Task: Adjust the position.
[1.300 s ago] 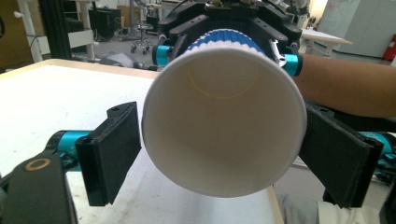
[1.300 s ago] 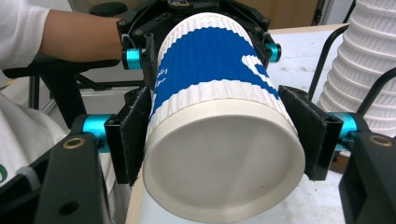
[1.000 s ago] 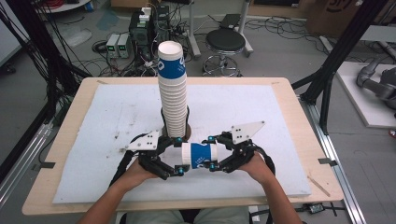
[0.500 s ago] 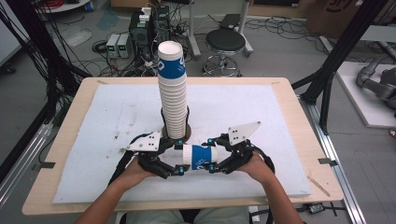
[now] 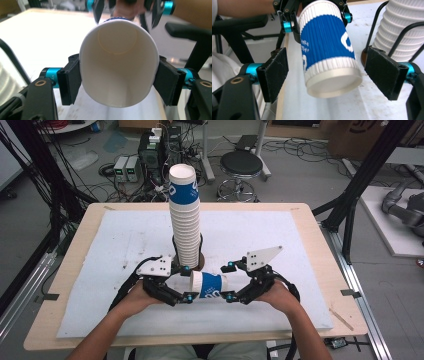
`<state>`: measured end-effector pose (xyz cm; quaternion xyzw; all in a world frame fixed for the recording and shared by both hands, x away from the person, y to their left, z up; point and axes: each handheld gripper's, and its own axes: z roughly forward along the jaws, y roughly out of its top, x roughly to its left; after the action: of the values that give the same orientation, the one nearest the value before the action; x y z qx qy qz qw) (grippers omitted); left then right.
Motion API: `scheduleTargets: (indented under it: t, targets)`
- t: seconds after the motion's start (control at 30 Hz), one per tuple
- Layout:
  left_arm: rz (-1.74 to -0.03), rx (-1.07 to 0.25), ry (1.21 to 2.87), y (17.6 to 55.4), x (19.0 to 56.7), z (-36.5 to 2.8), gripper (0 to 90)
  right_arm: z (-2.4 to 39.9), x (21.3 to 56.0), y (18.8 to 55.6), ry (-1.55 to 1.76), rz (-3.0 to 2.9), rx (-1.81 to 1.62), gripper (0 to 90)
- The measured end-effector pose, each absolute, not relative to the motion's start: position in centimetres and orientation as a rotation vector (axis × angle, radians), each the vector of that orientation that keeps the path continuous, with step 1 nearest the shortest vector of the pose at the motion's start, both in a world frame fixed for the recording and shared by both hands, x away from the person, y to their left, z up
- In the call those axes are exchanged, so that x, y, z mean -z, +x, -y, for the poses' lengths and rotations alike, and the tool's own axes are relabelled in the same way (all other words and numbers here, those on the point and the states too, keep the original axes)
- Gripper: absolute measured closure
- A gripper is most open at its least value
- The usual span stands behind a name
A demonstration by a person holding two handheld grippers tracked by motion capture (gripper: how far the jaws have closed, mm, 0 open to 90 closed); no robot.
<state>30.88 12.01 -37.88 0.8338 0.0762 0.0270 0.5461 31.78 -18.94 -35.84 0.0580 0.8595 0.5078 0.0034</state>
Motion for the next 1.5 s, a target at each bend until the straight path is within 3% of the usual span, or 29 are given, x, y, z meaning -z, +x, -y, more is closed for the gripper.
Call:
scheduleTargets:
  t: [0.4, 1.17, 1.5]
  targets:
    - [-0.156, -0.103, 2.216, 31.0, 35.6, -10.7, 29.5, 16.0, 33.6, 32.2, 0.055, -2.823, -1.199, 19.9]
    - [-0.145, -0.108, 2.375, 31.4, 34.3, -8.4, 29.5, 11.9, 34.6, 32.4, -0.027, -2.919, -0.902, 20.2]
    - [-0.151, -0.090, 2.393, 31.4, 34.5, -8.1, 29.5, 11.6, 35.1, 32.5, -0.031, -2.954, -0.894, 31.1]
